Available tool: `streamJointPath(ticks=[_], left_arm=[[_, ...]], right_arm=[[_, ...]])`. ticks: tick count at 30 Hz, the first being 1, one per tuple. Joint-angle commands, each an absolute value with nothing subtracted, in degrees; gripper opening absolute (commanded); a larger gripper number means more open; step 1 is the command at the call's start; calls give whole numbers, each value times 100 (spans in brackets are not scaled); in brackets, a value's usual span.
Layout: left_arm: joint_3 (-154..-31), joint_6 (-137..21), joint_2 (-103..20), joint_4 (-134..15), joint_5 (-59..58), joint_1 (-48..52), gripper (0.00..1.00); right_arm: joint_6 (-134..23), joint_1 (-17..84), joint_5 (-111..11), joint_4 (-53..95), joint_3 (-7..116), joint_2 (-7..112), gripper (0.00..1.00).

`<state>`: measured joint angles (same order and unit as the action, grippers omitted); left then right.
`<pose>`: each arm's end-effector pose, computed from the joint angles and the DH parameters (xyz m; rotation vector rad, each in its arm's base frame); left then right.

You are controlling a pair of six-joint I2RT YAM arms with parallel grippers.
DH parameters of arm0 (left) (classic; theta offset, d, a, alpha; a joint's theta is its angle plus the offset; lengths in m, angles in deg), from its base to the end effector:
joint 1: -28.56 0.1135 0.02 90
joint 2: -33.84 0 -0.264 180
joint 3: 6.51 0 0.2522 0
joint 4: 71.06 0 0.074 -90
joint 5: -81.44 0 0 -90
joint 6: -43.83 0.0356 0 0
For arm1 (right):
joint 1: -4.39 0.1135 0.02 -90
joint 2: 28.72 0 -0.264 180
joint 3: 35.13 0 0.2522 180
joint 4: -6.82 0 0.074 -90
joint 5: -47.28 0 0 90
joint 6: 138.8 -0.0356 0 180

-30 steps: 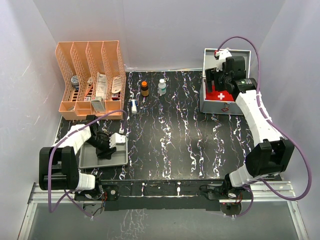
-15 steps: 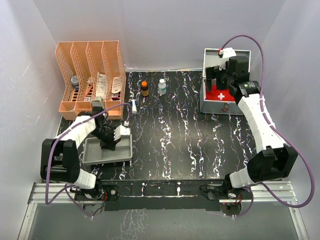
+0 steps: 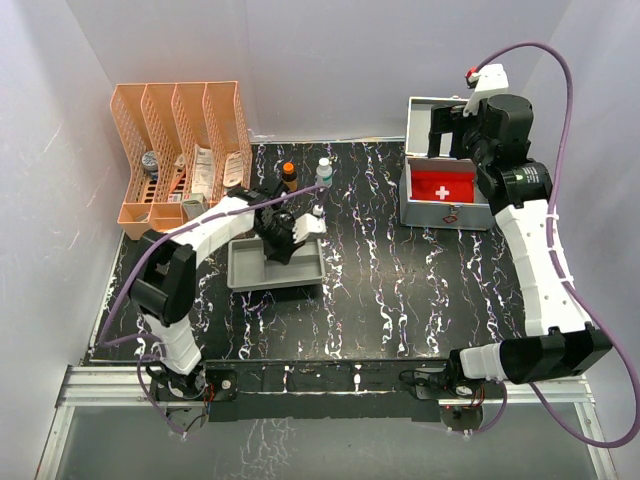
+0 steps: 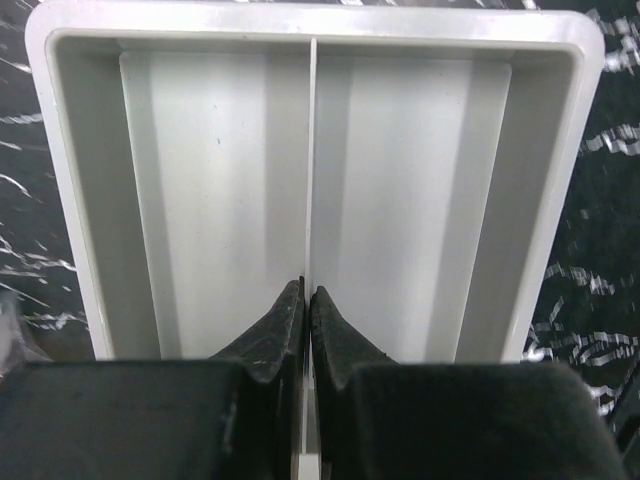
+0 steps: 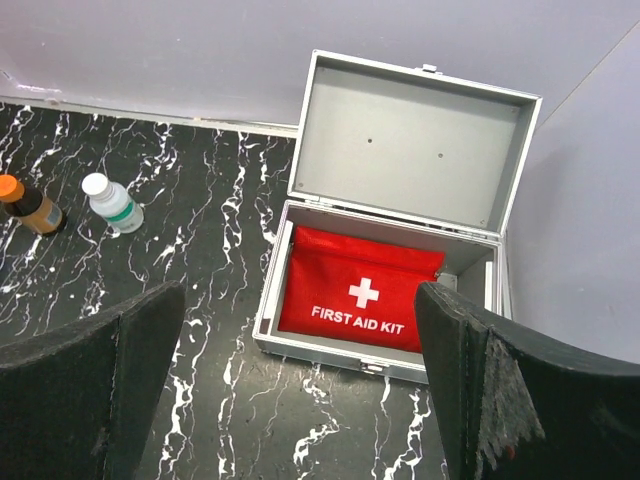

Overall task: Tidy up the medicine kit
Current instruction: Pick up the medicine box compartment at the center of the board, then place the medicine box compartment at the center of the board.

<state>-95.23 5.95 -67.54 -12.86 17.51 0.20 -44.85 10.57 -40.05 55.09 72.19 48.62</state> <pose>0.3031 -0.1814 0.2169 1.8106 1.9776 -0.5140 0.2831 0.0290 0.4627 -0.1351 1.8849 -0.0175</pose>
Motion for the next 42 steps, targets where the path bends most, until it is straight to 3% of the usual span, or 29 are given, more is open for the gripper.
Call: streamJointPath(ticks=[1, 13, 29, 30, 33, 35, 37, 42], left_arm=[[-10210, -743, -7069, -1783, 1409, -361, 0], [-10941, -1441, -8071, -2571, 946, -1517, 0], [-10566, -838, -8503, -2572, 993, -1538, 0], [-10612, -795, -8481, -2490, 1018, -1538, 2], [-10637, -590, -8231, -2235, 1169, -1538, 50], [-10574, -552, -7929, -2165, 1230, -1538, 68], [-10596, -624, -7606, -2110, 1239, -1538, 73], [-10936, -1352, -6799, -2506, 601, -1519, 75]], right_arm=[[-4618, 1068, -3821, 5379, 7402, 4591, 98], [-4661, 1071, -3686, 5659, 7501, 4353, 98], [-4407, 1072, -3485, 5862, 7583, 4176, 98], [-4421, 1072, -3485, 5844, 7565, 4171, 98], [-4476, 1072, -3515, 5768, 7472, 4121, 98], [-4507, 1072, -3512, 5710, 7393, 4067, 98], [-4530, 1072, -3493, 5666, 7324, 4017, 98], [-4584, 1072, -3487, 5613, 7235, 4001, 98]])
